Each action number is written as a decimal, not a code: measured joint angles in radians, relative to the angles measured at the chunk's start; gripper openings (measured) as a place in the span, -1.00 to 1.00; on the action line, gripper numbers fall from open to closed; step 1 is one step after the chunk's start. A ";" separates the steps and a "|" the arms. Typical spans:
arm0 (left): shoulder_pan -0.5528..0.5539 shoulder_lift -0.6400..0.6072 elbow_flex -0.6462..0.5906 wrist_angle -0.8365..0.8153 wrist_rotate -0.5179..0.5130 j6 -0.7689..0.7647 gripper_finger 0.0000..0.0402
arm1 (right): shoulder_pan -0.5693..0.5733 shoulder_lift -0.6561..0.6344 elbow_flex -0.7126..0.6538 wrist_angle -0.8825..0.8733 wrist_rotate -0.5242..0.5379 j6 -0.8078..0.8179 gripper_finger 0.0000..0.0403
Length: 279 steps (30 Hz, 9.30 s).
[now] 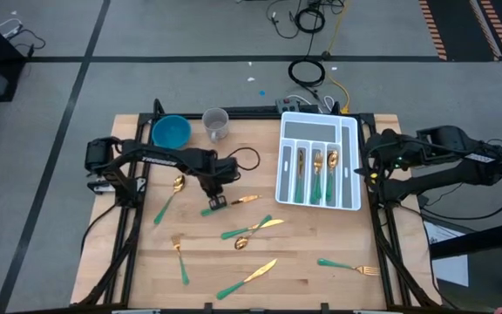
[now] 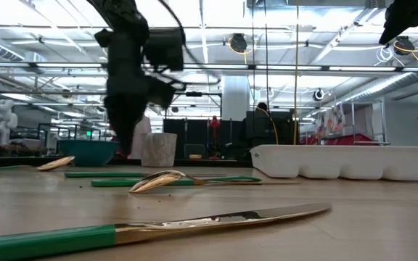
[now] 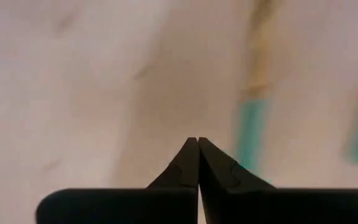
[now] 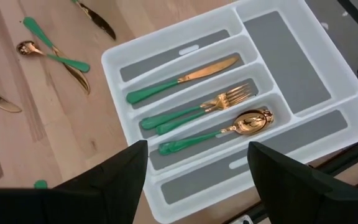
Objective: Sort silverware
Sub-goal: Put the green table knife into the white cutlery tray
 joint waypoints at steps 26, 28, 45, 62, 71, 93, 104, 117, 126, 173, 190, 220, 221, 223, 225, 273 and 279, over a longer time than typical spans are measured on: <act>-0.124 0.166 0.075 0.019 -0.047 -0.074 -0.27 | 0.000 -0.001 0.000 0.004 0.048 -0.036 0.34; -0.121 0.165 0.075 0.015 -0.030 -0.103 -0.27 | 0.000 -0.002 0.000 0.004 0.046 -0.034 0.34; -0.115 0.202 0.097 0.026 -0.073 -0.032 -0.27 | 0.000 -0.007 0.000 0.004 0.048 -0.026 0.34; -0.087 0.289 0.104 0.051 0.015 0.052 -0.91 | 0.000 -0.008 0.000 0.004 0.045 -0.022 0.34; -0.081 0.197 0.093 0.023 0.028 0.047 -0.94 | 0.000 -0.024 0.000 0.004 0.050 -0.028 0.34; -0.132 -0.164 0.096 -0.119 -0.110 -0.139 -0.99 | 0.000 0.193 -0.256 0.436 -0.072 -0.185 0.34; -0.205 -0.419 0.097 -0.241 -0.302 -0.282 -1.00 | 0.000 0.678 -0.175 0.927 -0.140 -0.402 0.34; -0.244 -0.483 0.097 -0.493 -0.338 -0.309 -0.75 | 0.000 1.191 0.388 0.910 -0.250 -0.679 0.34; -0.246 -0.661 0.097 -0.619 -0.397 -0.362 -0.64 | 0.000 1.428 0.631 0.871 -0.297 -0.715 0.34; -0.246 -0.869 0.098 -0.678 -0.583 -0.350 -0.64 | -0.001 1.686 0.852 0.595 -0.222 -0.772 -0.99; -0.246 -0.869 0.098 -0.677 -0.680 -0.351 -0.64 | -0.023 1.520 0.848 0.609 -0.164 -0.755 -1.00; -0.246 -0.868 0.092 -0.660 -0.749 -0.361 -0.64 | -0.118 1.112 0.852 -0.124 0.043 -1.375 -1.00; -0.246 -0.868 0.092 -0.660 -0.750 -0.361 -0.64 | -0.125 1.107 0.848 -0.122 0.043 -1.387 -1.00; -0.246 -0.868 0.092 -0.661 -0.758 -0.361 -0.64 | -0.137 1.093 0.826 -0.124 0.041 -1.429 -1.00; -0.246 -0.868 0.092 -0.661 -0.768 -0.361 -0.64 | -0.146 1.075 0.788 -0.123 0.040 -1.484 -1.00; -0.245 -0.868 0.092 -0.632 -0.846 -0.388 -0.64 | -0.206 0.963 0.085 0.322 -0.004 -2.081 -1.00; -0.245 -0.868 0.092 -0.633 -0.847 -0.388 -0.64 | -0.215 1.005 0.085 0.343 -0.075 -2.108 -1.00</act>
